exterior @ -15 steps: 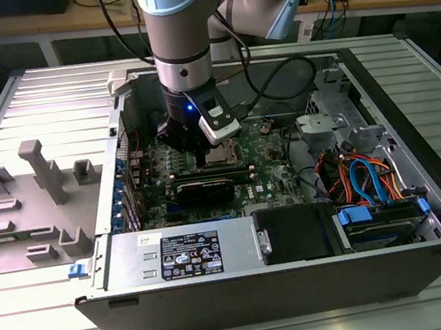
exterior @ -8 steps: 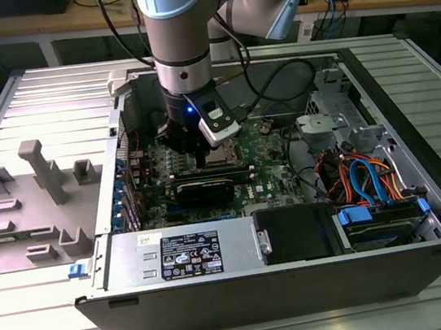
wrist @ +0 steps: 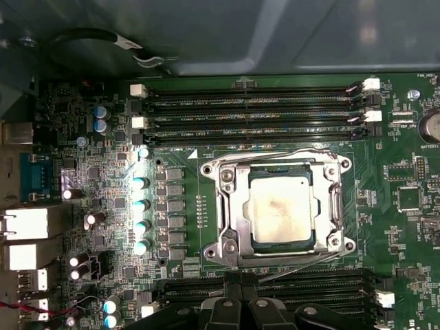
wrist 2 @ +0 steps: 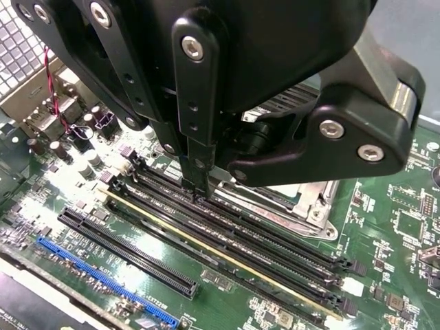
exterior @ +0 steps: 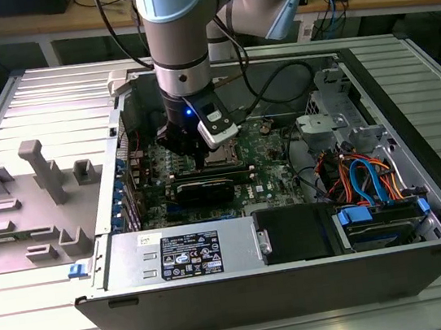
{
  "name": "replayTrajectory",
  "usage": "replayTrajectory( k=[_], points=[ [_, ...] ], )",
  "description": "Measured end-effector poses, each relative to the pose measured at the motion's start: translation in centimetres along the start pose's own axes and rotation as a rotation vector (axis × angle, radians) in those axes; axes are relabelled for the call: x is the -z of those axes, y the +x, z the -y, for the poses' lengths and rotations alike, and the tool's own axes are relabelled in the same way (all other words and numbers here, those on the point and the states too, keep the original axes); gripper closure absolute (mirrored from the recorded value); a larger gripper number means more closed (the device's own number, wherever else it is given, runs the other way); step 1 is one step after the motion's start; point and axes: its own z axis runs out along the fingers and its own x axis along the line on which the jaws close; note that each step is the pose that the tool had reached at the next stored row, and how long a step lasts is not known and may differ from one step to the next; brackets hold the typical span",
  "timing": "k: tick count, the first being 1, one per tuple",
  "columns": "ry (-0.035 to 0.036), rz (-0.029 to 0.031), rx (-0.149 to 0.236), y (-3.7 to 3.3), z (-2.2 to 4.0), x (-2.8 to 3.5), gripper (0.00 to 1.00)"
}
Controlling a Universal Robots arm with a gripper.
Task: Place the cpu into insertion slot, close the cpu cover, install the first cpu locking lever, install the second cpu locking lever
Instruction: 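Install the second cpu locking lever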
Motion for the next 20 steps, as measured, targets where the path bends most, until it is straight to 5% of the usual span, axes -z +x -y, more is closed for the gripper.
replayTrajectory(
  k=[20],
  points=[
    [-0.0083,0.0015,0.051,0.3,-0.18,-0.75,0.89]
  ],
)
